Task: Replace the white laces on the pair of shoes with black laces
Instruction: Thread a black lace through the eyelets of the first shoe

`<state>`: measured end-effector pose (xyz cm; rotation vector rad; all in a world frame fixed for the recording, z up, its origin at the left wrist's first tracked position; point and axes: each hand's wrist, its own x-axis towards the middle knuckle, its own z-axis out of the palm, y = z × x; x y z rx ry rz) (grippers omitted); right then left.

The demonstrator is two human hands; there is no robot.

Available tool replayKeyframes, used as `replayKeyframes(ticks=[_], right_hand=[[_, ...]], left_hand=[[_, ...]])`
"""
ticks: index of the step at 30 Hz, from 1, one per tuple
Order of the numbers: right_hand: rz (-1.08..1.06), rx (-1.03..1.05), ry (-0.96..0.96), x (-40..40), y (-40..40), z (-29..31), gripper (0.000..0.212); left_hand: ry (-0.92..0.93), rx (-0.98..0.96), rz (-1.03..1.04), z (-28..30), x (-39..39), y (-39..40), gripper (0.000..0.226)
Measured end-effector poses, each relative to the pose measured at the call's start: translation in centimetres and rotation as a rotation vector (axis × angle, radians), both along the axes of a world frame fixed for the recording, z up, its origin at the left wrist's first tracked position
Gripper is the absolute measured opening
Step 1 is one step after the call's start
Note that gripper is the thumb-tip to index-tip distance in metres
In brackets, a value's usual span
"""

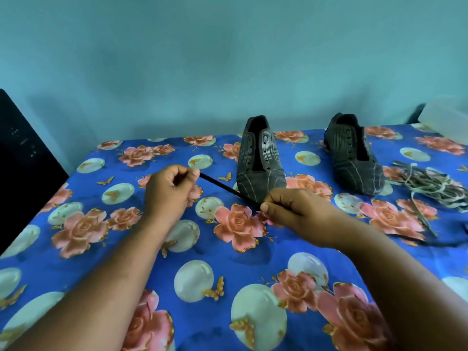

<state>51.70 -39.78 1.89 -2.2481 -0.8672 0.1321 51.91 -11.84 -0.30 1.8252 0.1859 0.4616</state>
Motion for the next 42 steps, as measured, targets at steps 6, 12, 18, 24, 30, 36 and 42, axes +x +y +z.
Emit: replayKeyframes(ticks=[6,12,18,24,30,36,42], right_hand=[[-0.029,0.045,-0.026,0.0,0.5,-0.3,0.021],[-0.009,0.094,-0.064,0.0,0.7,-0.2,0.014],[-0.006,0.064,-0.113,0.0,0.7,-0.3,0.023],[-0.003,0.052,-0.122,0.0,0.7,-0.1,0.023],[-0.019,0.076,-0.134,-0.2,0.9,-0.5,0.021],[-0.012,0.049,-0.174,-0.1,1.0,-0.7,0.023],[-0.016,0.060,-0.153,0.0,1.1,-0.7,0.020]], left_hand=[[-0.302,0.626,-0.214,-0.6,-0.7,-2.6,0.050],[-0.299,0.703,-0.419,-0.3,-1.7,-4.7,0.038],[-0.278,0.677,-0.249,-0.2,-1.1,-3.6,0.027],[-0.032,0.634,0.052,-2.0,2.0,3.0,0.042],[-0.334,0.750,-0.157,0.2,-1.0,-2.9,0.047],[-0.294,0.648,-0.366,-0.2,-2.1,-5.2,0.033],[-0.248,0.654,-0.393,-0.1,-1.7,-3.8,0.036]])
